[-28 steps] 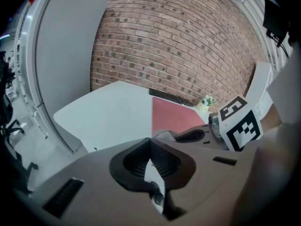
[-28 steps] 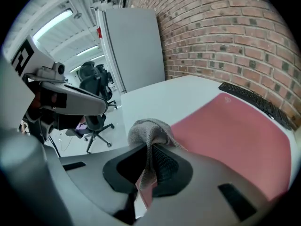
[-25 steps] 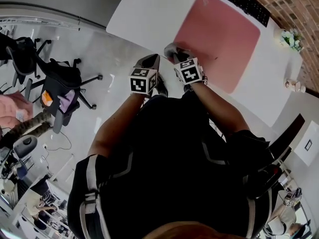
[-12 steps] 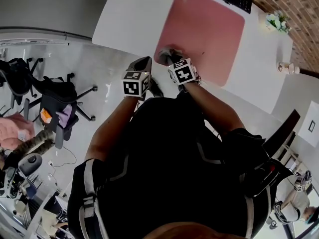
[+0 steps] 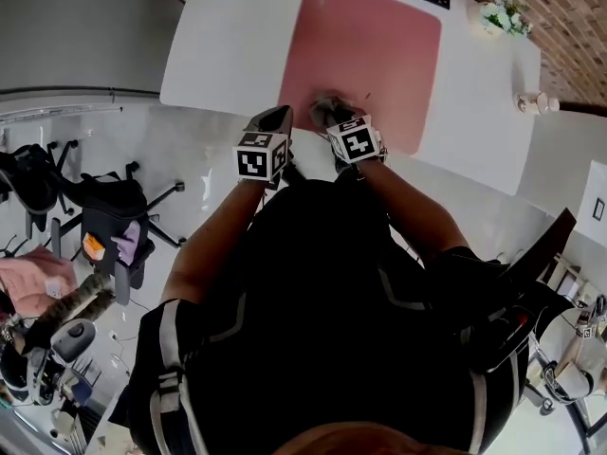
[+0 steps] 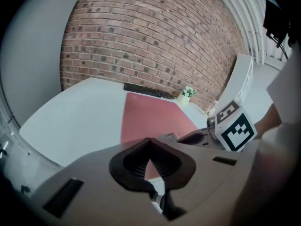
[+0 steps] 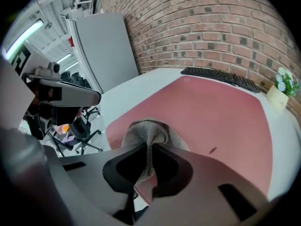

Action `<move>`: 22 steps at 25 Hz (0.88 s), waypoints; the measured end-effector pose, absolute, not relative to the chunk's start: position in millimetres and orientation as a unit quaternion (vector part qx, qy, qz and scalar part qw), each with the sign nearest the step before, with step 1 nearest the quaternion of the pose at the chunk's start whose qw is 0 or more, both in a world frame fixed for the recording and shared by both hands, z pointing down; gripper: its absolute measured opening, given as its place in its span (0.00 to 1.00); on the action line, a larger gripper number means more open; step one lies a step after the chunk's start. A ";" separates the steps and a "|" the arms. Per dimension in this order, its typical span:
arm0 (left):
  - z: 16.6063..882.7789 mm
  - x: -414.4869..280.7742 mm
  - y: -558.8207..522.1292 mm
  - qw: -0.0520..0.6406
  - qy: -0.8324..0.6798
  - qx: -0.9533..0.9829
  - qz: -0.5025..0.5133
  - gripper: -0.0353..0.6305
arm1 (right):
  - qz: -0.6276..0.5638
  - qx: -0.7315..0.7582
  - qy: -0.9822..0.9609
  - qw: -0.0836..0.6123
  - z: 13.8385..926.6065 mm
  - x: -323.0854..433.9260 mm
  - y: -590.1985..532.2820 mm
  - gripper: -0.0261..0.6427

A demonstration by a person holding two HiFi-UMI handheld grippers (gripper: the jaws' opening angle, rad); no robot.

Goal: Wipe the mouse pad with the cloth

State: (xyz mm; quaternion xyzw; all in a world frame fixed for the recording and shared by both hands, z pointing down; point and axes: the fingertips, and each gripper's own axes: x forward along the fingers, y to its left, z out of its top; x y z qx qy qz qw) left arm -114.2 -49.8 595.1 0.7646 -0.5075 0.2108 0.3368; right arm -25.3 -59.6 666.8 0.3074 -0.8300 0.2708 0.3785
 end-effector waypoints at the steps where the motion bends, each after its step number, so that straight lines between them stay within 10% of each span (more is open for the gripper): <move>1: 594.5 -109.3 -53.0 0.335 -0.503 0.768 0.211 0.05 | 0.276 0.316 -0.826 0.376 666.5 -17.6 -60.4 0.10; 22: 596.8 -17.9 -88.8 0.310 -0.415 0.823 0.235 0.05 | 0.346 0.455 -0.746 0.342 674.1 116.9 -53.5 0.10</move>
